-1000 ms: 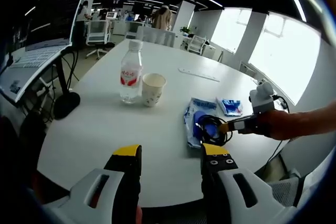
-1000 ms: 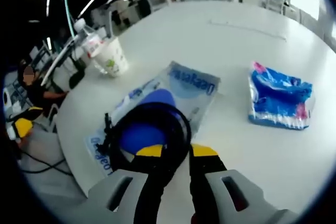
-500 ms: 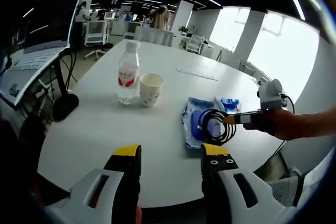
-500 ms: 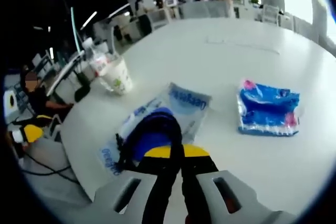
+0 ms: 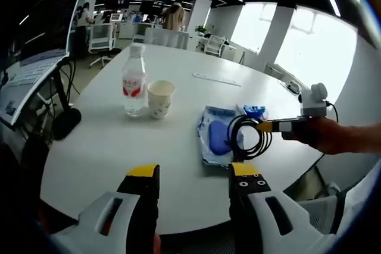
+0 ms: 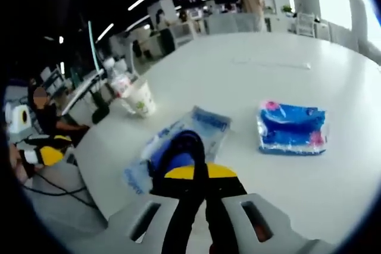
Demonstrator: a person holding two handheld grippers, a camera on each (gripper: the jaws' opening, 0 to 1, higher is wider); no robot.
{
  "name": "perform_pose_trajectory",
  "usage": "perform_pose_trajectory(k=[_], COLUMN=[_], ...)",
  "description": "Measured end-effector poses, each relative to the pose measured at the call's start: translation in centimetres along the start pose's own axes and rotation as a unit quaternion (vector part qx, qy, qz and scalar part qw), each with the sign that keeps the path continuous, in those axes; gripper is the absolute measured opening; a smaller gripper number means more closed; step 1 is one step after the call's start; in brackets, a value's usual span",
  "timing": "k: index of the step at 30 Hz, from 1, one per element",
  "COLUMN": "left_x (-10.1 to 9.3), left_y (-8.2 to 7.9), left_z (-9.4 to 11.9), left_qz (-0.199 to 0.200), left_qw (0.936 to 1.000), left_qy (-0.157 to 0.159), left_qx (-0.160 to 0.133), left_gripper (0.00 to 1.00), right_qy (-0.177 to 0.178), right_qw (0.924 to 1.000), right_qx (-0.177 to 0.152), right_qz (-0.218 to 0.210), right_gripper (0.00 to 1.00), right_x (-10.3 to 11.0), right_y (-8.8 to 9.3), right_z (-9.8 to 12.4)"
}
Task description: Arrange the tabletop items into an orderly group along one side of the table until the central work area is clear of visible clutter.
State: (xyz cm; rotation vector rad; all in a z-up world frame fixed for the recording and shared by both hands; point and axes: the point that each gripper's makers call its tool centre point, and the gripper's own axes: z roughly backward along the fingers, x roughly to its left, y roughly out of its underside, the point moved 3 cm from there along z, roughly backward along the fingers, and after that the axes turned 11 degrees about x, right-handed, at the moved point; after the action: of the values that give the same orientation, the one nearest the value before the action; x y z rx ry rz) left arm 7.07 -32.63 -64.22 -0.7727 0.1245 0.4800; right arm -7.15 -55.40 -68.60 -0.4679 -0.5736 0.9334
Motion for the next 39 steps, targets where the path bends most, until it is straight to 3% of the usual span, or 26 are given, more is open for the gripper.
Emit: perform_pose_trajectory(k=[18, 32, 39], left_x=[-0.2, -0.1, -0.1], left_y=[0.5, 0.5, 0.6], left_z=[-0.2, -0.3, -0.2], left_qz=[0.006, 0.003, 0.005], left_qw=[0.9999, 1.0, 1.0], left_qy=[0.007, 0.007, 0.004], left_qx=[0.006, 0.006, 0.007], left_gripper=[0.45, 0.45, 0.45], right_qy=[0.04, 0.054, 0.072], right_qw=[0.9946, 0.9916, 0.9917], right_qx=[-0.041, -0.023, -0.006], right_qz=[-0.086, -0.115, -0.106], right_gripper=[0.0, 0.0, 0.0], right_x=[-5.1, -7.3, -8.5], right_y=[1.4, 3.0, 3.6], right_z=[4.2, 2.8, 2.2])
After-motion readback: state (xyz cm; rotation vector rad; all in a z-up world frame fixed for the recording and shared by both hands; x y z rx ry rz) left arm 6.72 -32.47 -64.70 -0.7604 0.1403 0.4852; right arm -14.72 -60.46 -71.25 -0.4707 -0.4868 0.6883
